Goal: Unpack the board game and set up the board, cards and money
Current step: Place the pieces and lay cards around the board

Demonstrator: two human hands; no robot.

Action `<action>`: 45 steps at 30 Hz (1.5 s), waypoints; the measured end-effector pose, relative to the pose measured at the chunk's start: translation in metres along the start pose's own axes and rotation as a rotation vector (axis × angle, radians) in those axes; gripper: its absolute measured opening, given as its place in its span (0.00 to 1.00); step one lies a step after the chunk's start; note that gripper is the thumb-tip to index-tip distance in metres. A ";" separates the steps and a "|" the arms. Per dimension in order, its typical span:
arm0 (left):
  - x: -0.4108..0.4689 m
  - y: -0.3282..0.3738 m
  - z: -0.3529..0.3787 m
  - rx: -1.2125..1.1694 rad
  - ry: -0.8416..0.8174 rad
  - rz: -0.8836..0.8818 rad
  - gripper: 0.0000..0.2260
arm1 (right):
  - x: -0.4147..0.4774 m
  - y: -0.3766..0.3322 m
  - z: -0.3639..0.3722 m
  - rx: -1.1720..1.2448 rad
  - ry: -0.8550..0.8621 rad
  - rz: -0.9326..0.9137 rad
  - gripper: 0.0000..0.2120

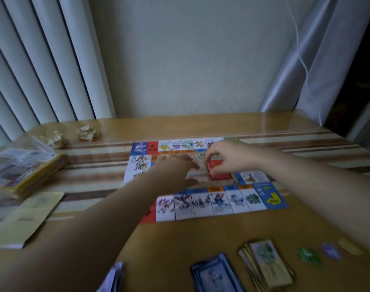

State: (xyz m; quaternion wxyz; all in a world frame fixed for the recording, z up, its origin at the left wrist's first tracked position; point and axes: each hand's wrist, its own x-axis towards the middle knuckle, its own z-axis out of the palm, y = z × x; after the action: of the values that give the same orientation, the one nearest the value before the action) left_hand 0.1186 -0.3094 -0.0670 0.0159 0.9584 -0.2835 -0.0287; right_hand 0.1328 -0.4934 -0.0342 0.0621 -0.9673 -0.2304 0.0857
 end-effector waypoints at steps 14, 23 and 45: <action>-0.151 0.054 0.023 -0.065 -0.147 -0.054 0.10 | -0.132 -0.118 0.047 -0.198 -0.397 -0.129 0.36; -0.160 0.068 0.026 -0.107 -0.191 -0.112 0.18 | -0.117 -0.116 0.046 -0.150 -0.447 -0.047 0.34; -0.128 0.110 0.020 -0.176 -0.226 -0.052 0.33 | -0.126 -0.057 0.036 -0.182 -0.501 0.213 0.32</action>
State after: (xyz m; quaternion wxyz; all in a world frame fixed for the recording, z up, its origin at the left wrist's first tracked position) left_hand -0.0494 -0.3329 -0.0760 0.0672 0.9509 -0.2552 -0.1619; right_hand -0.0095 -0.4979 -0.0426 -0.0932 -0.9363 -0.1424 0.3073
